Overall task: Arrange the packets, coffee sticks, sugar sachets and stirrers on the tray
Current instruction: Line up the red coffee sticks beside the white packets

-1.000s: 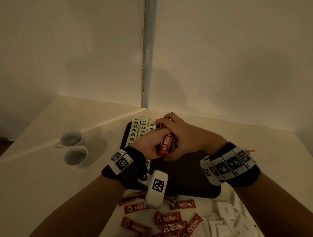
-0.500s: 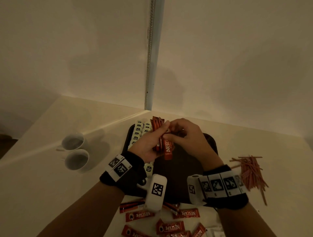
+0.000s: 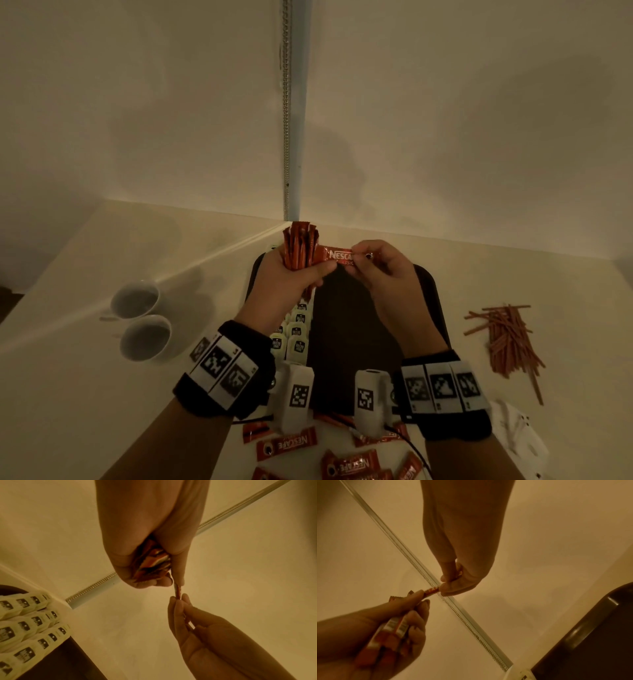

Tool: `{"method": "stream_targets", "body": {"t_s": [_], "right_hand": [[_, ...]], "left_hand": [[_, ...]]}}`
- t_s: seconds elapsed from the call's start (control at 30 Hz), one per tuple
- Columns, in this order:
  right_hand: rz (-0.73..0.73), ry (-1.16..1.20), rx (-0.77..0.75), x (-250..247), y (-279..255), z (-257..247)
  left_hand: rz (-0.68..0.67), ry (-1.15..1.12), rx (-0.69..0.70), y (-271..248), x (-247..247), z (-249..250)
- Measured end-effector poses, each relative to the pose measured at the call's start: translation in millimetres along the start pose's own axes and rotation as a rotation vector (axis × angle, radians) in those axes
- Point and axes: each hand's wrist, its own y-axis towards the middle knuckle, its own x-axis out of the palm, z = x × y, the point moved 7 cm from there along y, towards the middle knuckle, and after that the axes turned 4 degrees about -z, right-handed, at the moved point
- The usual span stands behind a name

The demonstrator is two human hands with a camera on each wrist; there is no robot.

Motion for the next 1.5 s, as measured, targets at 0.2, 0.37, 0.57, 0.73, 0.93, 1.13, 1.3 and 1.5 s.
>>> {"method": "stream_targets", "body": {"t_s": [0.2,0.37,0.57,0.73,0.93,1.13,1.3,1.5], "right_hand": [[-0.112,-0.073,-0.064,11.3,-6.9,0.2],[-0.136,-0.121,-0.052,14.9,-6.7,-2.2],[-0.028,-0.165,-0.078,11.3,-4.2,-6.3],[-0.056,-0.307,-0.098,11.1,-7.6,-16.5],[0.02,-0.207,-0.027,7.0,-7.2,-14.4],[-0.036,-0.157,0.087,-0.6,-7.6,-6.9],[-0.03,-0.189,0.12,-10.2,-6.6,1.9],[-0.032,-0.117,0.193,-29.0,15.2,27.5]], "left_hand": [[0.011,0.026,0.022,-2.6,-0.5,8.0],[0.066,-0.069,-0.06,-0.2,-4.8,-1.3],[0.086,-0.129,-0.084,-4.8,-2.0,-5.7],[0.057,0.003,0.033,-7.3,-3.1,8.2],[0.107,0.2,0.149,-10.3,-7.6,20.7],[0.159,0.28,0.177,-13.1,-10.8,16.2],[0.129,0.228,0.105,-5.5,-20.5,6.8],[0.199,0.015,-0.046,1.3,-34.1,-17.3]]}}
